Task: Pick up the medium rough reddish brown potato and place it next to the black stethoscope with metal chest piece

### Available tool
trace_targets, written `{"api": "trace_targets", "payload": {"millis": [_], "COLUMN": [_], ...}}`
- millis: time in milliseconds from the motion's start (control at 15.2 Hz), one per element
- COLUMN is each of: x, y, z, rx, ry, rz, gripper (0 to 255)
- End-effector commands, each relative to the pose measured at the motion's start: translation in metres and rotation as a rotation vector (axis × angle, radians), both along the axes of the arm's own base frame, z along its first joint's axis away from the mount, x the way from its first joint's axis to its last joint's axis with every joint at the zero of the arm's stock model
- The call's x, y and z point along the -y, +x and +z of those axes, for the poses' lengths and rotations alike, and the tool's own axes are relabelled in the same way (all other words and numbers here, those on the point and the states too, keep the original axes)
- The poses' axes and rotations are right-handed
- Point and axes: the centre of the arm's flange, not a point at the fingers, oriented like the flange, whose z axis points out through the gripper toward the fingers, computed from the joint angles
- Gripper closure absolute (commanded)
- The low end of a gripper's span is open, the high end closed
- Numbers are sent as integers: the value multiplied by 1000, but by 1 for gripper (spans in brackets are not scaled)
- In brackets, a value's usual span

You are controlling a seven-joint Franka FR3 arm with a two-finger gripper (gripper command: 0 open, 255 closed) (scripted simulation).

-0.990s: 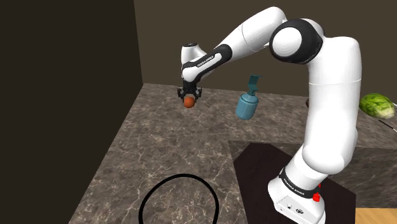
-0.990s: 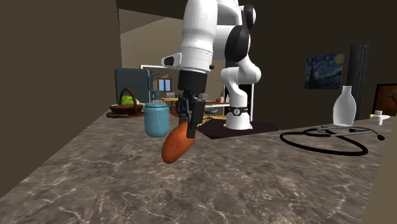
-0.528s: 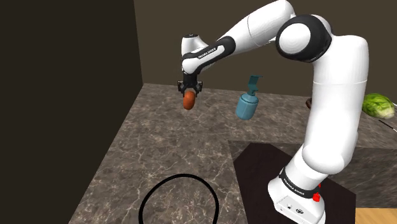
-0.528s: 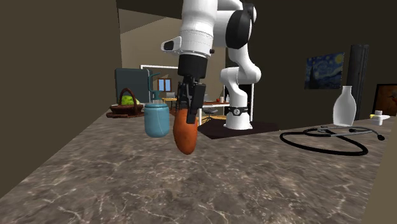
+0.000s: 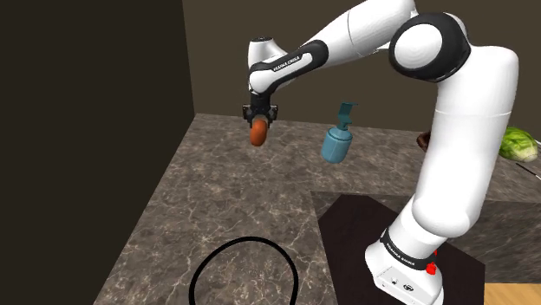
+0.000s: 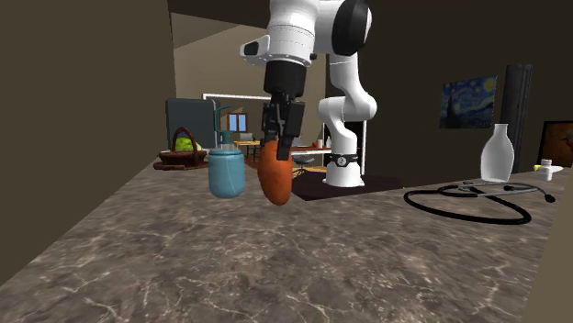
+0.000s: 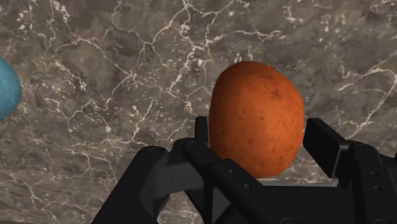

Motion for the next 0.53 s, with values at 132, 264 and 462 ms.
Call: {"api": "trace_targets", "payload": {"millis": [132, 264, 462], "x": [-35, -53, -80], "y": [-37, -56, -85], "z": [2, 2, 2], "rx": [0, 0, 0], "ry": [0, 0, 0], "rz": [0, 0, 0], "gripper": [255, 255, 255]}}
